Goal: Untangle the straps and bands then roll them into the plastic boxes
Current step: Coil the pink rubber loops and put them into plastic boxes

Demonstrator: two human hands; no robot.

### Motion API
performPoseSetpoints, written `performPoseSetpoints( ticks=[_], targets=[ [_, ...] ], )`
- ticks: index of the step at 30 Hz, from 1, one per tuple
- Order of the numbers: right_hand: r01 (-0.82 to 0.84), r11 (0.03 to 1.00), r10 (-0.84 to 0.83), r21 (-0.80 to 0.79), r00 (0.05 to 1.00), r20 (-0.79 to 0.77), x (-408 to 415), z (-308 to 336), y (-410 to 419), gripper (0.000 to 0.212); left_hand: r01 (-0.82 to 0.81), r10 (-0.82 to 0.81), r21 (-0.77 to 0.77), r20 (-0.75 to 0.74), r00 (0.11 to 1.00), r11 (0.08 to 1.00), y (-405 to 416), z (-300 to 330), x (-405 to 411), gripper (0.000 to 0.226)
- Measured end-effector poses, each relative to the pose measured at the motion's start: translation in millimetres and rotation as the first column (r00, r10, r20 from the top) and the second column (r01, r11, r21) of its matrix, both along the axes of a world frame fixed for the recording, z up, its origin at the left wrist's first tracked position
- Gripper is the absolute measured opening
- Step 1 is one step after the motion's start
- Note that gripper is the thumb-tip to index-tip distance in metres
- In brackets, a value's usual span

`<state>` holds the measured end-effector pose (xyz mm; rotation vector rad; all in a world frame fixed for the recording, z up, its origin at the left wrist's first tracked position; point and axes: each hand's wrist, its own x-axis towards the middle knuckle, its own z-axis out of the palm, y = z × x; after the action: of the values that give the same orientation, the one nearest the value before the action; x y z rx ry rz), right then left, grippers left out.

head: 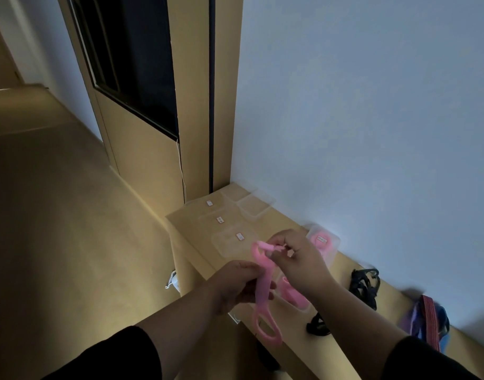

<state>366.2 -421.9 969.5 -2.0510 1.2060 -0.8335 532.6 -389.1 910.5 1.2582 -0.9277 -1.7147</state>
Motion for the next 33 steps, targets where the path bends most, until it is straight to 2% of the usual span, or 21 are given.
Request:
performPoseSetpoints(
  ticks=[3, 5, 7, 9, 11, 13, 16, 18, 21, 22, 24, 26, 28, 33],
  targets=[
    [-0.068, 0.994, 0.057, -0.090, 0.990, -0.127, -7, -16, 0, 0.017, 0.011, -0.002, 0.087, -0.105, 0.995, 0.996, 0, 3, 2, 0.045],
    [-0.100, 0.980, 0.067, -0.171, 0.979, -0.191, -10, -24, 2, 0.008, 0.027, 0.000, 0.140, -0.189, 0.982, 0.990, -1, 2, 4, 0.060],
    [-0.129, 0.973, 0.072, -0.192, 0.958, -0.277, -14, -31, 5, 0.017, 0.038, 0.000, 0.169, -0.220, 0.976, 0.985, -2, -3, 5, 0.069],
    [-0.154, 0.968, 0.075, -0.199, 0.930, -0.359, -16, -36, 8, 0.019, 0.046, -0.012, 0.153, -0.215, 0.977, 0.987, -2, -6, 3, 0.064],
    [-0.194, 0.960, 0.092, -0.201, 0.899, -0.429, -16, -39, 14, 0.016, 0.056, -0.035, 0.090, -0.216, 0.976, 0.994, -1, -10, 4, 0.049],
    [-0.225, 0.963, 0.128, -0.150, 0.868, -0.480, -16, -40, 22, 0.016, 0.081, -0.072, 0.026, -0.240, 0.968, 0.996, -2, -15, 5, 0.042],
    [-0.250, 0.967, 0.197, -0.051, 0.858, -0.475, -19, -42, 29, 0.024, 0.067, -0.063, 0.008, -0.248, 0.967, 0.998, -4, -24, 4, 0.030],
    [-0.232, 0.973, 0.208, -0.005, 0.884, -0.419, -22, -41, 31, 0.036, 0.045, -0.043, 0.005, -0.204, 0.978, 0.999, -4, -29, 4, 0.034],
    [0.001, 1.000, -0.007, -0.026, 0.966, -0.257, -22, -40, 33, 0.031, 0.083, -0.081, 0.002, -0.143, 0.986, 0.997, -1, -29, 3, 0.038],
    [0.072, 0.997, -0.071, -0.005, 0.970, -0.234, -21, -39, 32, 0.035, 0.100, -0.101, -0.011, -0.108, 0.989, 0.995, 1, -27, 2, 0.034],
    [0.110, 0.989, -0.081, 0.101, 0.963, -0.258, -19, -36, 30, 0.049, 0.145, -0.147, -0.043, -0.049, 0.988, 0.989, 5, -22, -2, 0.031],
    [0.080, 0.979, -0.012, 0.188, 0.941, -0.337, -16, -31, 28, 0.038, 0.172, -0.173, -0.059, -0.015, 0.985, 0.983, 9, -18, -7, 0.028],
    [0.083, 0.978, -0.004, 0.189, 0.924, -0.381, -15, -30, 28, 0.025, 0.185, -0.185, -0.055, 0.003, 0.983, 0.981, 11, -16, -9, 0.024],
    [0.132, 0.983, -0.081, 0.131, 0.938, -0.336, -16, -29, 29, 0.010, 0.212, -0.211, -0.031, 0.023, 0.977, 0.977, 15, -19, -7, 0.029]
  ],
)
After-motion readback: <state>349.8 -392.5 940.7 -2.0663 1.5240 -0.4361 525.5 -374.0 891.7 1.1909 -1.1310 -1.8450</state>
